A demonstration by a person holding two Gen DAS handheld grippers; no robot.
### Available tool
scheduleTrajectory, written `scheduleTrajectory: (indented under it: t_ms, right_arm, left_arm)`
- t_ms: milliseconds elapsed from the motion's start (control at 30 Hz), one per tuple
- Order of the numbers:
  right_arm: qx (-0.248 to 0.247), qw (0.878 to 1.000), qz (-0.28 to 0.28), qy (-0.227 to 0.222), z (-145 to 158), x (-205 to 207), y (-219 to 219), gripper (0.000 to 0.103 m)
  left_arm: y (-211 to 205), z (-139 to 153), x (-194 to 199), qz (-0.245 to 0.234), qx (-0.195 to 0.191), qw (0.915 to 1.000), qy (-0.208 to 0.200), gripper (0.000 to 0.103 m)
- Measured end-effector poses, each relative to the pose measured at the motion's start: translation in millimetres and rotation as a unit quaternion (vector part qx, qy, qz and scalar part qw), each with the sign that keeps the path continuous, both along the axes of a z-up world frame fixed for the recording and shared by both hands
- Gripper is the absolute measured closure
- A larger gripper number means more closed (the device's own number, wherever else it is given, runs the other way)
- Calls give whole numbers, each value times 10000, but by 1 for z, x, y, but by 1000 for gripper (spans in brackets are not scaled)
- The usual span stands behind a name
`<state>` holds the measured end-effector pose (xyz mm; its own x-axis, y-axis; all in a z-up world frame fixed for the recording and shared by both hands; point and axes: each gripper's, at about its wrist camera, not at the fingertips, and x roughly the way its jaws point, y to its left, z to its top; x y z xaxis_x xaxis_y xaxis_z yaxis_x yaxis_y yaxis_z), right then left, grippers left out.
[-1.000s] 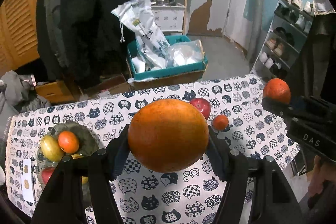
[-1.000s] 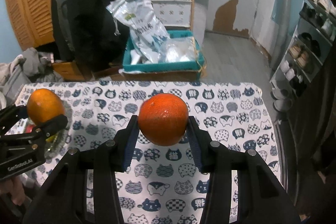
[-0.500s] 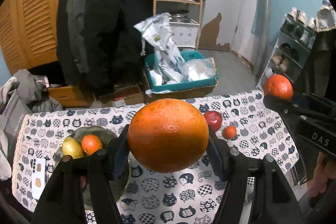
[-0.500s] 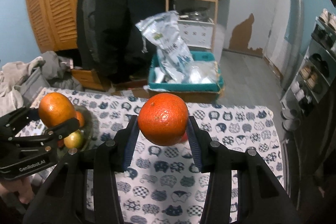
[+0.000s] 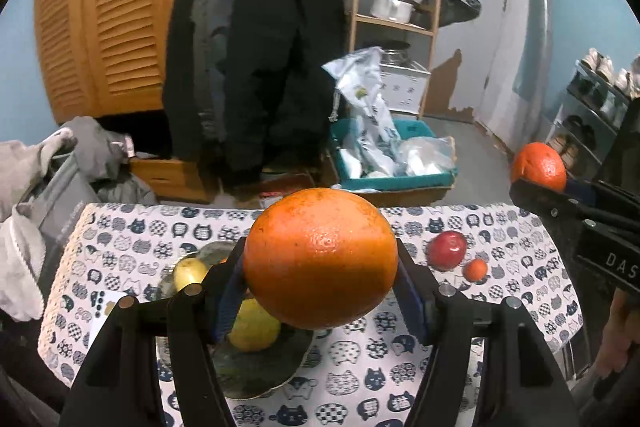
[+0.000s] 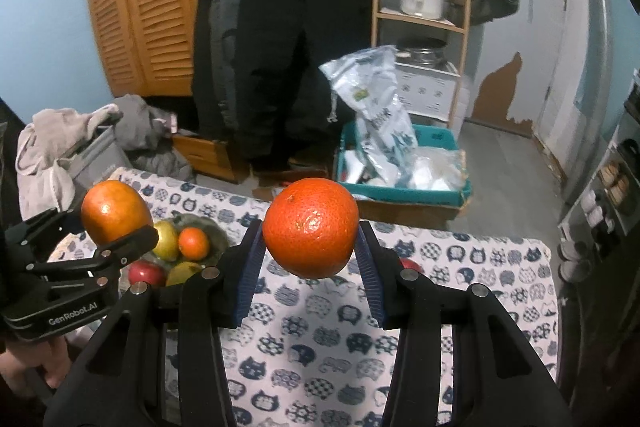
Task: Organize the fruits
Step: 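Lift both held oranges and carry them toward the glass bowl, then lower the orange into the bowl with the left tool while the right tool lowers its orange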
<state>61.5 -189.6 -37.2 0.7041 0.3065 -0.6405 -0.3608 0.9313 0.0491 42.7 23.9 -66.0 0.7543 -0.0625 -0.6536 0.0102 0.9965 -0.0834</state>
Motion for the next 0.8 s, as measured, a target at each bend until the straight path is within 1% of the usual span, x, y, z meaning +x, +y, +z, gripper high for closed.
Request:
scheduleTrajectory:
  t_ms: [367, 567, 667, 800]
  right_arm:
    - [-37, 9991, 427, 29, 1, 8, 57, 58]
    - [5, 9980, 607, 170, -5, 16, 85, 58]
    - [15, 9972, 704, 251, -9, 18, 100, 58]
    - [17, 9960, 817, 357, -15, 20, 117, 58]
  left_arm:
    - [50, -6, -7, 467, -61, 9989, 43, 35]
    - [75, -19, -8, 671, -85, 9975, 227, 35]
    - [83, -27, -11, 698, -152, 9969, 317, 35]
    - [93, -37, -13, 777, -145, 9959, 446, 35]
